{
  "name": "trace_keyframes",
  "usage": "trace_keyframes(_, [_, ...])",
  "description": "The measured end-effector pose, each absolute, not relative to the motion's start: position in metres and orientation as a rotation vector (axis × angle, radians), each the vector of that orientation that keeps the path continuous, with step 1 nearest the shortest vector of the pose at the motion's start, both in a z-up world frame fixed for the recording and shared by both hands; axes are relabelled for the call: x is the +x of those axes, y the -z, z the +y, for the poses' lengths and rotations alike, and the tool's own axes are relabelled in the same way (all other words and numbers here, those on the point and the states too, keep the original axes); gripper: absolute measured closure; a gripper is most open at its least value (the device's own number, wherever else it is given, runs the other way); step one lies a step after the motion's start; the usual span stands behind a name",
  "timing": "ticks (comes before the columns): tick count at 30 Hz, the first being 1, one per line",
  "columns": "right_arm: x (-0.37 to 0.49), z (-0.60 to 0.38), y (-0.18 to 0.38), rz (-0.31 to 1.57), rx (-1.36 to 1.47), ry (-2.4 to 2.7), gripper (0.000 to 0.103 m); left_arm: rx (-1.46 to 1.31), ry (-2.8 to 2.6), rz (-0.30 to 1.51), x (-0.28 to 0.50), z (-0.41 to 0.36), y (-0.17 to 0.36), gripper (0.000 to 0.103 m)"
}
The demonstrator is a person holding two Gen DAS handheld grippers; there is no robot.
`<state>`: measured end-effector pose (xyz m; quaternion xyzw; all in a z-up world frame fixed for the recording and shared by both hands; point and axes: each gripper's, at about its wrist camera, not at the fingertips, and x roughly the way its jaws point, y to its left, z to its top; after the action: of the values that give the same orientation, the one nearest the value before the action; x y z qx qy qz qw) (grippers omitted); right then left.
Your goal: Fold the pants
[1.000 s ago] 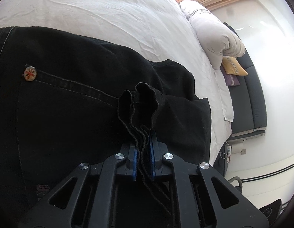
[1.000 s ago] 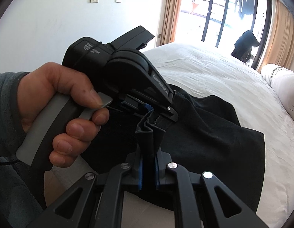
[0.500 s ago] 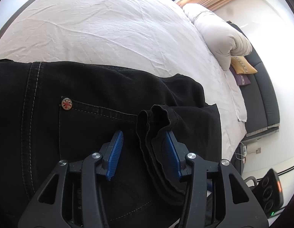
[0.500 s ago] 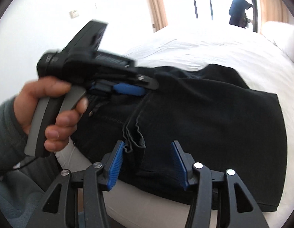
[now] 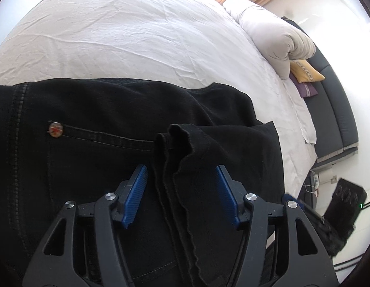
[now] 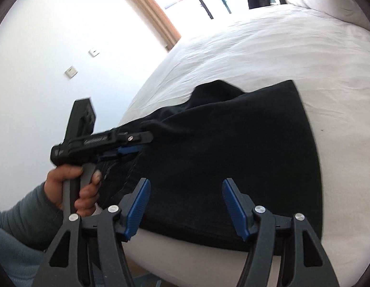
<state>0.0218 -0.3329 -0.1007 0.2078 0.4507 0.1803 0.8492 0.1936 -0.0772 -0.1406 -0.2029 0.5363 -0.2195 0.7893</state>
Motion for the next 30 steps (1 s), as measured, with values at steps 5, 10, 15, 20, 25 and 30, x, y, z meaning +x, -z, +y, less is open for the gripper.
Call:
trace_keyframes(5, [0.046, -0.376, 0.101, 0.930, 0.554, -0.294, 0.037, -0.381, 0.493, 1.163, 0.193, -0.096, 0.141, 0.048])
trace_keyframes(10, [0.083, -0.395, 0.100, 0.890, 0.678, -0.366, 0.037, -0.364, 0.493, 1.169, 0.193, -0.115, 0.146, 0.049])
trace_keyframes(15, [0.119, -0.414, 0.137, 0.977, 0.737, -0.328, 0.052, -0.357, 0.493, 1.174, 0.196, -0.128, 0.146, 0.049])
trace_keyframes(20, [0.126, -0.449, 0.159, 1.003, 0.833, -0.322, 0.083, -0.317, 0.478, 1.167, 0.198, -0.138, 0.148, 0.048])
trace_keyframes(25, [0.116, -0.459, 0.150, 1.007, 0.808, -0.244, 0.081, -0.358, 0.468, 1.169, 0.197, -0.126, 0.142, 0.046])
trace_keyframes(30, [0.096, -0.422, 0.113, 0.961, 0.770, -0.470, 0.043, -0.270, 0.363, 1.085, 0.181, -0.111, 0.119, 0.046])
